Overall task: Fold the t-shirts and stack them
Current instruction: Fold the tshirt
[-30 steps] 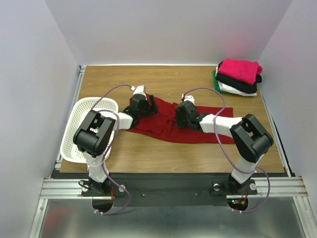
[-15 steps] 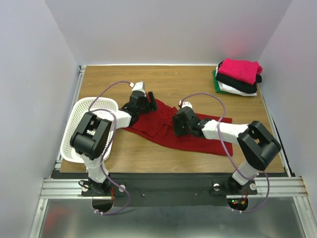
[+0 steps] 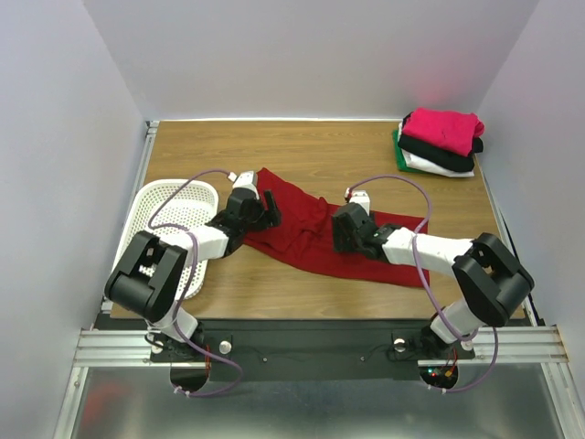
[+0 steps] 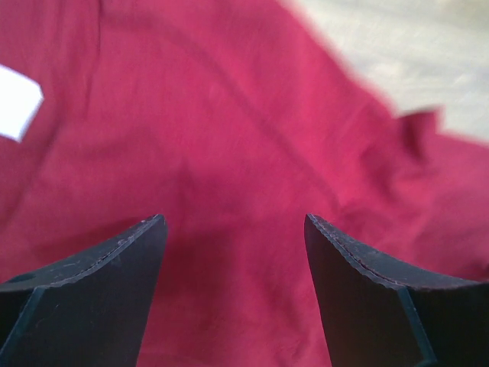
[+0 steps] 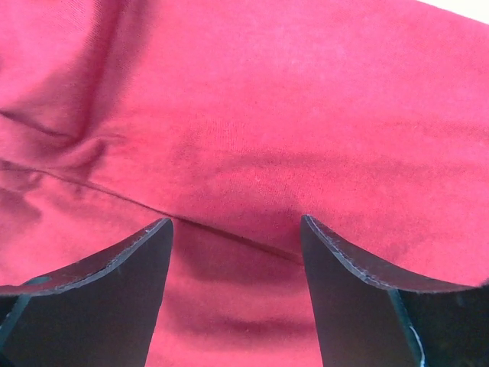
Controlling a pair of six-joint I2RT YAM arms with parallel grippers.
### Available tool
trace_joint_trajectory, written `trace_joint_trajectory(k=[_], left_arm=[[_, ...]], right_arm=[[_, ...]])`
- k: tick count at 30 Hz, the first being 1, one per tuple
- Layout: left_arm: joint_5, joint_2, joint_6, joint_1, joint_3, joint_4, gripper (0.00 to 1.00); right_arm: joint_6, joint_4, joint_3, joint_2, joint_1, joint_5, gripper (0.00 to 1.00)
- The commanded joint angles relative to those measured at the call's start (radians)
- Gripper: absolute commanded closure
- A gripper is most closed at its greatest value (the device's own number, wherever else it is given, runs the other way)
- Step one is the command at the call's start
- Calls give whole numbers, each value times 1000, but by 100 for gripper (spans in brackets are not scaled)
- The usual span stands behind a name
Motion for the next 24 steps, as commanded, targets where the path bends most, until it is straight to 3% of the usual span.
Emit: trace_joint_trajectory(k=[1,12,24], left_arm=[[54,21,-7,-6,-18,22,16],[168,193,-10,28,94,48,15],[237,368,-15,54,333,23,15]], right_arm=[[25,-5,-4,25,1,40,27],[27,-3,13,91,3,-51,28],[30,32,16,160,37,-215,30]])
